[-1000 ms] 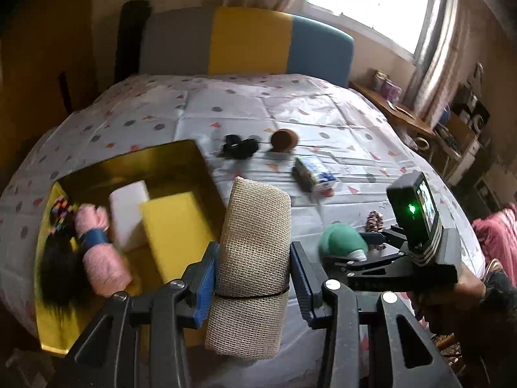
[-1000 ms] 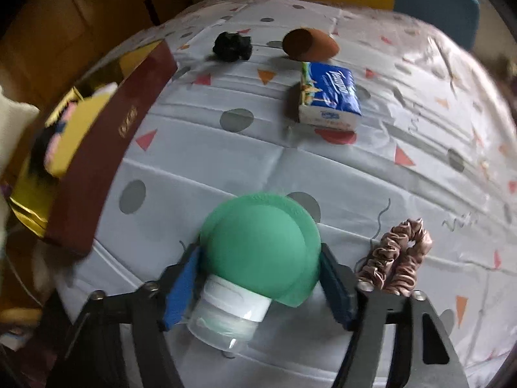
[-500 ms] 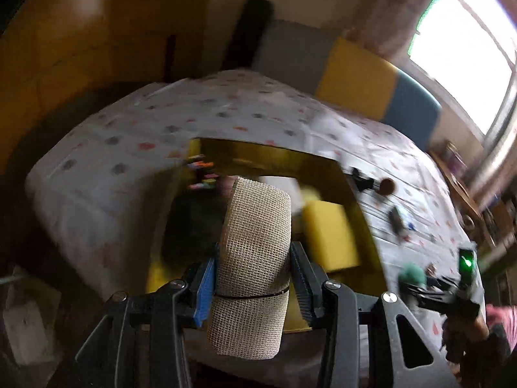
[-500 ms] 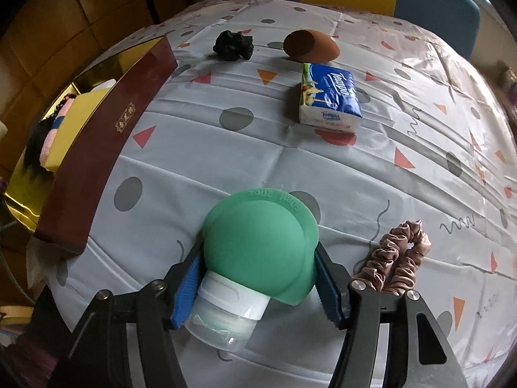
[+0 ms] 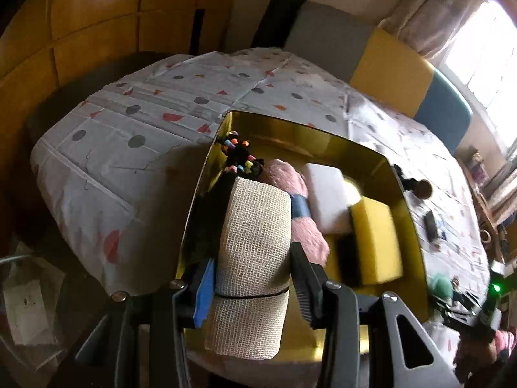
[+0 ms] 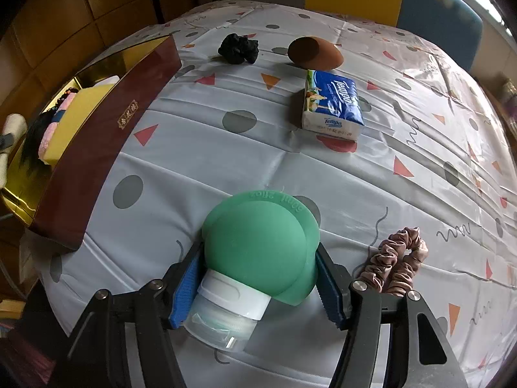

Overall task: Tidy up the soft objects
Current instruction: 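Place the bandage roll in the tray with the left tool while the right grasps the green bottle, then carry the green silicone bottle into the tray and open the right tool, then move the left tool to the black scrunchie and grasp it, then lift the black scrunchie with the left tool while the right moves toward the brown sponge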

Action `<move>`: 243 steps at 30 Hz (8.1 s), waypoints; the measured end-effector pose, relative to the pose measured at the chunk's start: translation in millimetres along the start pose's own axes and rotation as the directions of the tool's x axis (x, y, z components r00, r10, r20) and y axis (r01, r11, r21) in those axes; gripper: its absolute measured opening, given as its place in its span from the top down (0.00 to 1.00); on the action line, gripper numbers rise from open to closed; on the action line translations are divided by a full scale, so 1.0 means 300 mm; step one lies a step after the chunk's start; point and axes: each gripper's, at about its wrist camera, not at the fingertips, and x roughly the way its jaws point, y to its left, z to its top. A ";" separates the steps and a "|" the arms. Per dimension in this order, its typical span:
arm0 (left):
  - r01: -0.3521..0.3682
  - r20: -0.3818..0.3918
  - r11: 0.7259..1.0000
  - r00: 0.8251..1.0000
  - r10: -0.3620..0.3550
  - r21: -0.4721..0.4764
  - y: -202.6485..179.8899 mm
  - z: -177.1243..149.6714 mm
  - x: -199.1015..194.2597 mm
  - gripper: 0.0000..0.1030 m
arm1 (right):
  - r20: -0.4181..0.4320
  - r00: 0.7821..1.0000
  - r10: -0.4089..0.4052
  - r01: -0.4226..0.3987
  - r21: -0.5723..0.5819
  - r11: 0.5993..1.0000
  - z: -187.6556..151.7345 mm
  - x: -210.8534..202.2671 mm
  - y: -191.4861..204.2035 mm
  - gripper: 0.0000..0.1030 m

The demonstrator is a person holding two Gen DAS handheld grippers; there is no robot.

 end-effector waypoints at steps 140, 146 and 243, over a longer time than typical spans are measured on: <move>-0.093 0.140 0.961 0.988 0.058 0.262 -0.249 -0.162 -0.212 0.32 | 0.218 0.925 -0.311 0.202 0.411 0.889 0.049 -0.203 -0.327 0.17; -0.086 0.125 0.951 0.991 0.051 0.298 -0.304 -0.160 -0.189 0.32 | 0.224 0.931 -0.289 0.161 0.460 0.873 0.047 -0.221 -0.357 0.15; 0.356 -0.266 0.778 0.931 -0.249 0.518 -0.962 -0.374 0.244 0.62 | 0.276 0.950 -0.147 -0.052 0.603 0.796 0.009 -0.258 -0.455 0.11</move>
